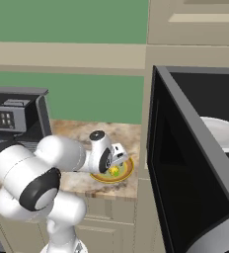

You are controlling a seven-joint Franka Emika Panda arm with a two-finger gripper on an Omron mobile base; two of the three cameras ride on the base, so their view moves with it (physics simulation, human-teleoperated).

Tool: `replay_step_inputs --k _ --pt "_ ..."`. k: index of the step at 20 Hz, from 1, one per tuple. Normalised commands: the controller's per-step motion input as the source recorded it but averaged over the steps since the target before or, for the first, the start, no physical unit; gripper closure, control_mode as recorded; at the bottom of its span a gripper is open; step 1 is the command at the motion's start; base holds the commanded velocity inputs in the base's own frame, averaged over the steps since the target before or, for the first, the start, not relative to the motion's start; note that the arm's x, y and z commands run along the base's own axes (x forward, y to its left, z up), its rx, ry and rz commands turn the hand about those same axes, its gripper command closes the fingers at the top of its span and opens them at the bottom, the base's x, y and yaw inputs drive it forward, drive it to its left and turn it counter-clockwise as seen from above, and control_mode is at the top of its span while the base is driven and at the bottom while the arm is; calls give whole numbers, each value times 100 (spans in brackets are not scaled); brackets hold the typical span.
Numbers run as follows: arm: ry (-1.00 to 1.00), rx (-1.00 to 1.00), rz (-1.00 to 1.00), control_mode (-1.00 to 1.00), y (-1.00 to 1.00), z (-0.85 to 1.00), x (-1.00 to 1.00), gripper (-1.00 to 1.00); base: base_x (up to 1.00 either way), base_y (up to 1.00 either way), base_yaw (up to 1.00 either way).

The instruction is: Pick the corn from the counter and place it in the microwave. Then turn on the microwave.

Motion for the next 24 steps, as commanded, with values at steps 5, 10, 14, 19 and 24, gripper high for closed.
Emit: replay_step_inputs --k 5,10,14,19,24 --pt "0 0 0 -100 -5 -13 1 100 0 0 0" --pt "0 0 0 -100 -4 -9 0 100 0 0 0" --pt "-2 -1 0 -100 0 2 -4 100 0 0 0" --pt "-7 -1 0 -100 0 27 -7 100 0 0 0" --pt "-7 2 0 -100 0 52 0 100 0 0 0"
